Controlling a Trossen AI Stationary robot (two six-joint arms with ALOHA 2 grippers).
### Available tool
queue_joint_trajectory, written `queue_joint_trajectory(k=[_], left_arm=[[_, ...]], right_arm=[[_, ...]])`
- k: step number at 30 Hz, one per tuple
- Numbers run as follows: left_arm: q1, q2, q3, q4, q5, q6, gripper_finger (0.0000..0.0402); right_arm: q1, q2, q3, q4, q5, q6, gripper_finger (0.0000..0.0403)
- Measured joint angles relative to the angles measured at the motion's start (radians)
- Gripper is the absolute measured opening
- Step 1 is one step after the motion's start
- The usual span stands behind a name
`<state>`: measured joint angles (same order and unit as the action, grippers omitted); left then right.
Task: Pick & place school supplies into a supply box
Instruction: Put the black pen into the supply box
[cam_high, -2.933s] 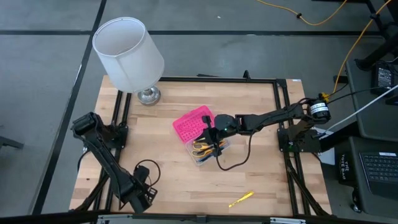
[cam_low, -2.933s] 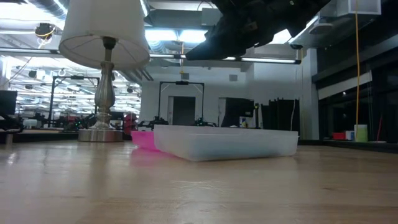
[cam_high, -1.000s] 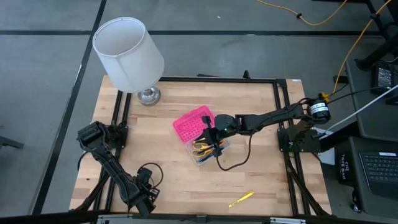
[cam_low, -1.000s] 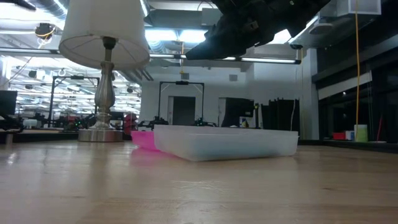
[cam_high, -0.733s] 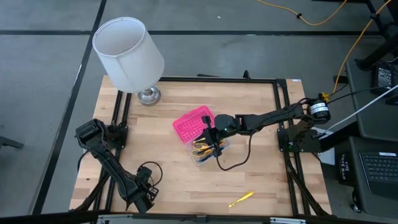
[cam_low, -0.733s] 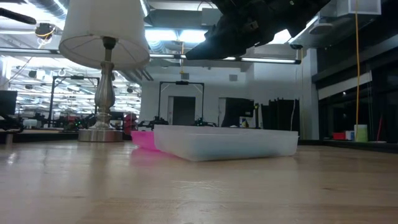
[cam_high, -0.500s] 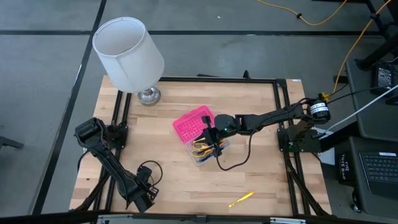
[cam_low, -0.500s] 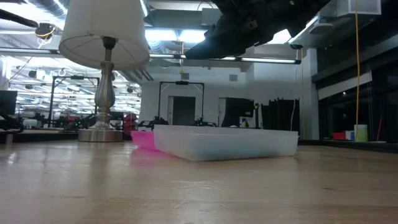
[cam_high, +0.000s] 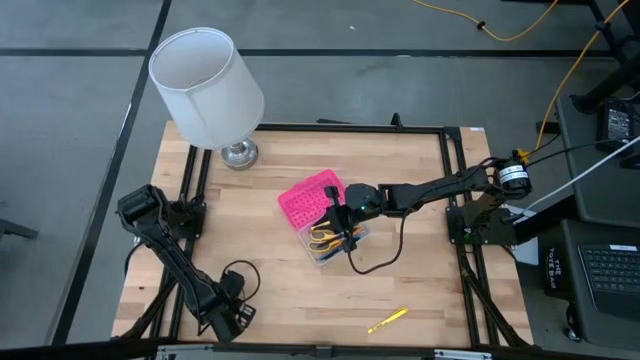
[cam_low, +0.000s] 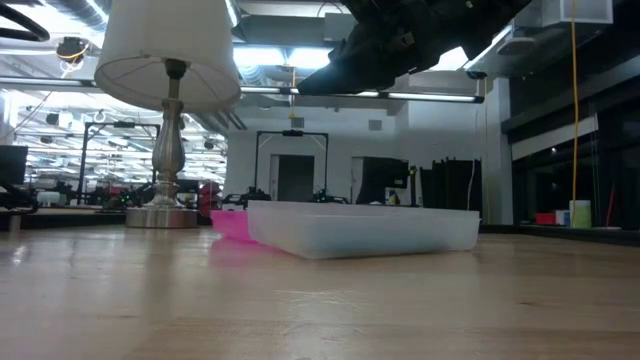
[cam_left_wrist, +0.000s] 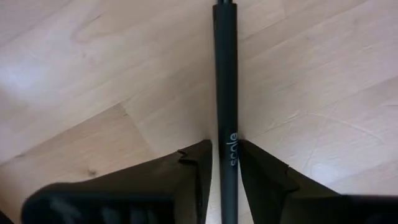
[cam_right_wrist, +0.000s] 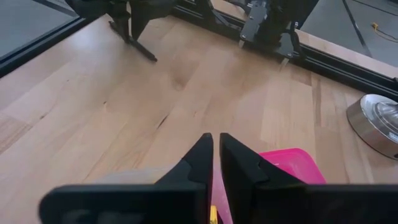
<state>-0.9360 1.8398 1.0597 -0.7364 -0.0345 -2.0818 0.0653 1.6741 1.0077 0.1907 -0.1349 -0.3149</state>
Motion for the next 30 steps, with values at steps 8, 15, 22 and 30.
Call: queue_joint_trajectory(k=[8,15,22,30], left_arm=[[0.000,-0.003,0.001,-0.003,-0.020,0.000,0.0029],[-0.006,-0.042,-0.004,0.037,-0.116,0.081,0.0015],[0.007,-0.058,-0.004,0.026,-0.217,0.156,0.0010],[0.063,-0.059,-0.002,0.015,-0.314,0.309,0.0010]], right_arm=[[0.000,0.000,0.000,0.000,-0.001,0.000,0.0035],[0.000,0.001,0.000,0.021,-0.044,-0.057,0.0035],[0.000,0.001,0.000,0.078,-0.094,-0.061,0.0035],[0.000,0.001,0.000,0.028,-0.130,-0.018,0.0035]])
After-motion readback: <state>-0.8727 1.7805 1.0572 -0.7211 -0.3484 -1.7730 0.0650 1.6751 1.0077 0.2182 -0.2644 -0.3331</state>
